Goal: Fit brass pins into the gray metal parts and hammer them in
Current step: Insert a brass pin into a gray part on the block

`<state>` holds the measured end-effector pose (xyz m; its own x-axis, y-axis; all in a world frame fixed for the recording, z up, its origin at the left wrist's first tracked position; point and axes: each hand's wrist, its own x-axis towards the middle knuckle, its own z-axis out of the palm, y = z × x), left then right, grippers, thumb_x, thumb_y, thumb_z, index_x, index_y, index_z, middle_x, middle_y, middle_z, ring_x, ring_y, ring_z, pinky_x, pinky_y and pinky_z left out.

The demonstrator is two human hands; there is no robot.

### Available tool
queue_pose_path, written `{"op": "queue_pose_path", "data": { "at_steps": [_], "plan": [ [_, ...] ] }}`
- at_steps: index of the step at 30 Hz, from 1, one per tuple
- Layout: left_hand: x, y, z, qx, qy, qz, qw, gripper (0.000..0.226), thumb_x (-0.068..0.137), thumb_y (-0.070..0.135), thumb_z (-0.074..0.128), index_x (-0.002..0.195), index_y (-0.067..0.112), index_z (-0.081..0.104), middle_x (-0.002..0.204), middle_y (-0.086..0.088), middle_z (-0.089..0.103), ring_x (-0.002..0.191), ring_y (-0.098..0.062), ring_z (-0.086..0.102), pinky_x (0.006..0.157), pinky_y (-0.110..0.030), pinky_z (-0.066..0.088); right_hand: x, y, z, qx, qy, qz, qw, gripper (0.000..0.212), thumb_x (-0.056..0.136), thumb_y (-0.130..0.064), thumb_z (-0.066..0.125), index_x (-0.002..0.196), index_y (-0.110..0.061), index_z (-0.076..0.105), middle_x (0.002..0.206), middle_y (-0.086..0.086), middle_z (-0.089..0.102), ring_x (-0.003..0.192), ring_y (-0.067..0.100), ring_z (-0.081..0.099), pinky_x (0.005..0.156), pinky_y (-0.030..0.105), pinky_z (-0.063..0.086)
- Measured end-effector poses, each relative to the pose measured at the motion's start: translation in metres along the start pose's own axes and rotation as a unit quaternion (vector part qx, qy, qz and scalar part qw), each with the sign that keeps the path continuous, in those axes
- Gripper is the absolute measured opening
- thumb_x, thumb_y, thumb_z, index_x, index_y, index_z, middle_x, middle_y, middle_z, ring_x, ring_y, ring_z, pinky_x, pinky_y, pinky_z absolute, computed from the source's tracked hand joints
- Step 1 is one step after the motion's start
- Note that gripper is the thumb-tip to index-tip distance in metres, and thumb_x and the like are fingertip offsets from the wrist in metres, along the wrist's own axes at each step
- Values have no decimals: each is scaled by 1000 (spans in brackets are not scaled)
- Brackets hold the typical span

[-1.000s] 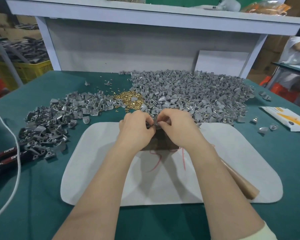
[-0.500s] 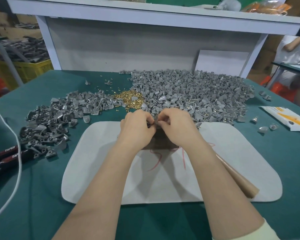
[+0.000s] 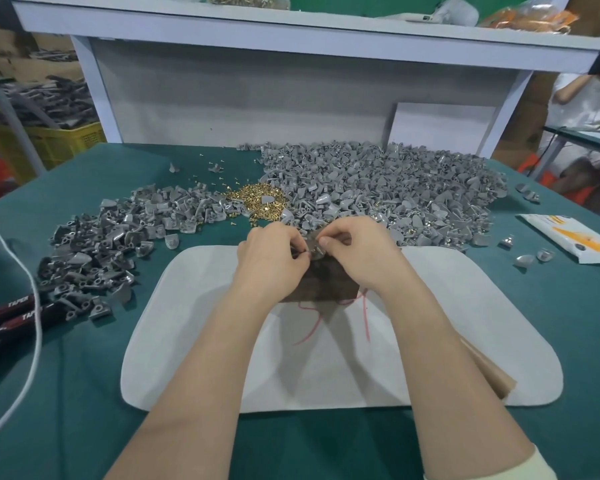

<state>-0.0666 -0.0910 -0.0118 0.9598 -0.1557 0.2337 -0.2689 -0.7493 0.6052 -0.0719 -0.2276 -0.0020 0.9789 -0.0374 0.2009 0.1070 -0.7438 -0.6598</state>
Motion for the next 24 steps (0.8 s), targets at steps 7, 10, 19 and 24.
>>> {"op": "queue_pose_path", "data": {
  "at_steps": [7, 10, 19, 24],
  "plan": [
    [1, -1, 1, 10, 1, -8, 1000, 6, 85, 23, 63, 85, 24, 69, 101, 1, 67, 107, -28, 53, 92, -42, 44, -2, -6, 12, -85, 26, 11, 996, 10, 89, -25, 59, 91, -22, 69, 95, 5, 70, 94, 23, 62, 86, 35, 50],
    [2, -1, 2, 11, 1, -8, 1000, 8, 85, 23, 62, 88, 22, 69, 100, 0, 67, 107, -29, 53, 92, -43, 44, -2, -7, 13, -82, 34, 15, 996, 12, 90, -23, 59, 92, -19, 70, 96, 7, 69, 96, 25, 61, 87, 35, 50],
    [1, -2, 3, 8, 7, -8, 1000, 8, 85, 21, 62, 89, 21, 69, 102, -2, 66, 108, -29, 51, 92, -42, 44, -2, -6, 13, -83, 40, 8, 996, 11, 89, -23, 59, 92, -19, 69, 97, 5, 68, 97, 24, 59, 87, 33, 48],
    [1, -2, 3, 3, 7, -9, 1000, 5, 85, 22, 62, 85, 23, 67, 100, -1, 67, 107, -29, 53, 91, -41, 45, -1, -3, 12, -46, 24, 4, 999, 9, 89, -21, 61, 87, -18, 69, 94, 4, 70, 94, 23, 62, 87, 35, 49]
  ]
}}
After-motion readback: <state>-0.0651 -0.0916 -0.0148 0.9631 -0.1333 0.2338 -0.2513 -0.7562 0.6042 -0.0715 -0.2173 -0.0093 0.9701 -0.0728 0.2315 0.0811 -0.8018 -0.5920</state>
